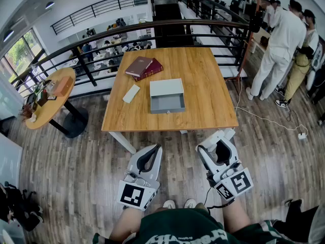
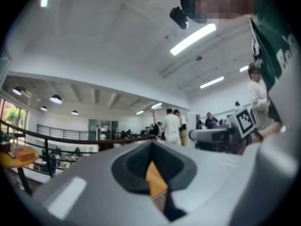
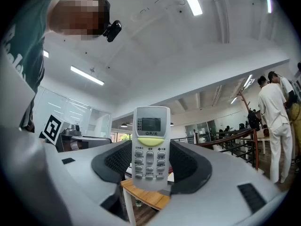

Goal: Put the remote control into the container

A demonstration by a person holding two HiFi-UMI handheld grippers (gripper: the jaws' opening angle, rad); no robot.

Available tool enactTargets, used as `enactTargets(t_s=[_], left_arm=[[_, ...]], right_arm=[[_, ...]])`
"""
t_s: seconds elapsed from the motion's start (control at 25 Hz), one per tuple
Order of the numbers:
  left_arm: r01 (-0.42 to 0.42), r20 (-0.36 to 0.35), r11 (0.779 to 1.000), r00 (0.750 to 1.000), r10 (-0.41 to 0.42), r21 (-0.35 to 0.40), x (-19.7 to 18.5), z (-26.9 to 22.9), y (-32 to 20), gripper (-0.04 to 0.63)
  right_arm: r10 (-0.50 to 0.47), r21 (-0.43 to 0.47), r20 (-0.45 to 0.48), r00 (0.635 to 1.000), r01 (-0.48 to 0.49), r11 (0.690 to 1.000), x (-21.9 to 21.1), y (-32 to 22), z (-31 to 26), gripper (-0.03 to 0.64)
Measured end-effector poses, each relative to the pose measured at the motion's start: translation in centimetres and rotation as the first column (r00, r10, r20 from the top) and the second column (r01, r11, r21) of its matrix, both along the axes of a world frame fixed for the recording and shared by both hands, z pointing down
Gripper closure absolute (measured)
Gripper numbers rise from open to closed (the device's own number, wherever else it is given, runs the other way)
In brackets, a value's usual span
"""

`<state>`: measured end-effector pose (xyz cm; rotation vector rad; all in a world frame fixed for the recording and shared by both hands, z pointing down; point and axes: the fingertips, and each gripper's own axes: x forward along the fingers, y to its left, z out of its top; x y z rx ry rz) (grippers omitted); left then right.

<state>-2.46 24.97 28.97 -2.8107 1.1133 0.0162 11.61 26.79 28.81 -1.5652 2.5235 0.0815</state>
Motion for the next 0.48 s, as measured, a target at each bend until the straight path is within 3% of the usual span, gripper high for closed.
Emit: enactTargets(t_s=[0.48], left_arm=[[-0.002, -0.014, 1.0, 1.0, 0.002, -0.008, 1.5, -0.3, 0.7, 0.6]], right_arm=[[-0.026, -0.018, 0.005, 1.0, 0.026, 1.0, 1.0, 0.8, 0.6, 0.356]])
